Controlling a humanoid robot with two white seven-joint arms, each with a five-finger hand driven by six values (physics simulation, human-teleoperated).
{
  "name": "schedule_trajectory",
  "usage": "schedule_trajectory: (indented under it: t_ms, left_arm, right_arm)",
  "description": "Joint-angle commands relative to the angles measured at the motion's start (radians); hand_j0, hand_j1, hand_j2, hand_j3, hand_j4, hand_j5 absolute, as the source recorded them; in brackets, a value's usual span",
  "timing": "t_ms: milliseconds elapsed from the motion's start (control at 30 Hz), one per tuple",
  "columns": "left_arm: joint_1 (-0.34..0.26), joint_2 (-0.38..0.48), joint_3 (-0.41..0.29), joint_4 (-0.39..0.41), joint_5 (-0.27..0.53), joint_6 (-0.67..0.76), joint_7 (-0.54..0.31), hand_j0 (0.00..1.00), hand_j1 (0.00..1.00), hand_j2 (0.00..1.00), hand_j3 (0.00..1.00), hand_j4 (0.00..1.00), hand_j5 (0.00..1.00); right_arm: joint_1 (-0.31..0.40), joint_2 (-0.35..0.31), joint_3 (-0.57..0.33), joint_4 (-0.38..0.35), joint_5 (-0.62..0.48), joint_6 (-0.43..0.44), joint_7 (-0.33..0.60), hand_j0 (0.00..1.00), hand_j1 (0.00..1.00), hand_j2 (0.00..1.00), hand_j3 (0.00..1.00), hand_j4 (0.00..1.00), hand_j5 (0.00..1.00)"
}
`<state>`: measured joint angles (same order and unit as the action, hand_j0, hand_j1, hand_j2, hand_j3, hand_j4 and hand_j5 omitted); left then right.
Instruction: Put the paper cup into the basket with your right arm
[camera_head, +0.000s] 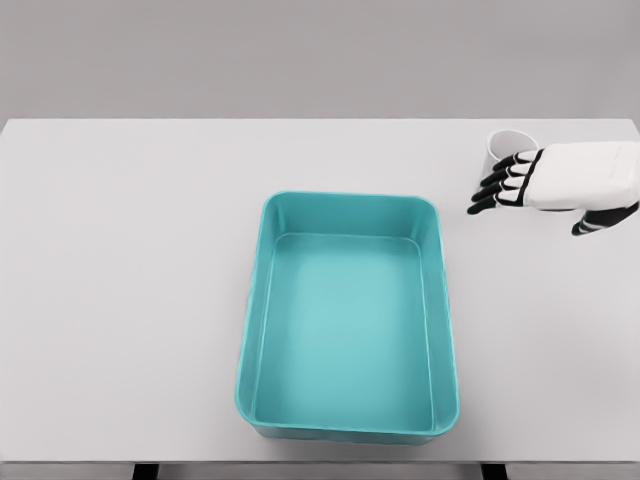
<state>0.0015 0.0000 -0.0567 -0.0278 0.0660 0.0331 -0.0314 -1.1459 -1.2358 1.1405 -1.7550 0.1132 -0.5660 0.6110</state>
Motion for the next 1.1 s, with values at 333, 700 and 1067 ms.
schedule_trajectory:
  t_ms: [333, 700, 1067]
  left_arm:
    - [0.0, 0.0, 0.0, 0.0, 0.0, 0.001, -0.001, 1.0, 1.0, 1.0, 1.0, 1.0, 1.0]
    - [0.0, 0.0, 0.0, 0.0, 0.0, 0.001, 0.001, 1.0, 1.0, 1.0, 1.0, 1.0, 1.0]
    - [0.0, 0.0, 0.0, 0.0, 0.0, 0.001, -0.001, 1.0, 1.0, 1.0, 1.0, 1.0, 1.0]
  right_arm:
    - [0.025, 0.205, -0.116, 0.114, 0.289, 0.084, 0.0, 1.0, 1.0, 1.0, 1.0, 1.0, 1.0]
    - [0.132, 0.216, -0.262, 0.27, 0.171, 0.144, 0.0, 1.0, 1.0, 1.0, 1.0, 1.0, 1.0]
    - [0.127, 0.36, -0.277, 0.443, 0.289, 0.143, 0.0, 1.0, 1.0, 1.0, 1.0, 1.0, 1.0]
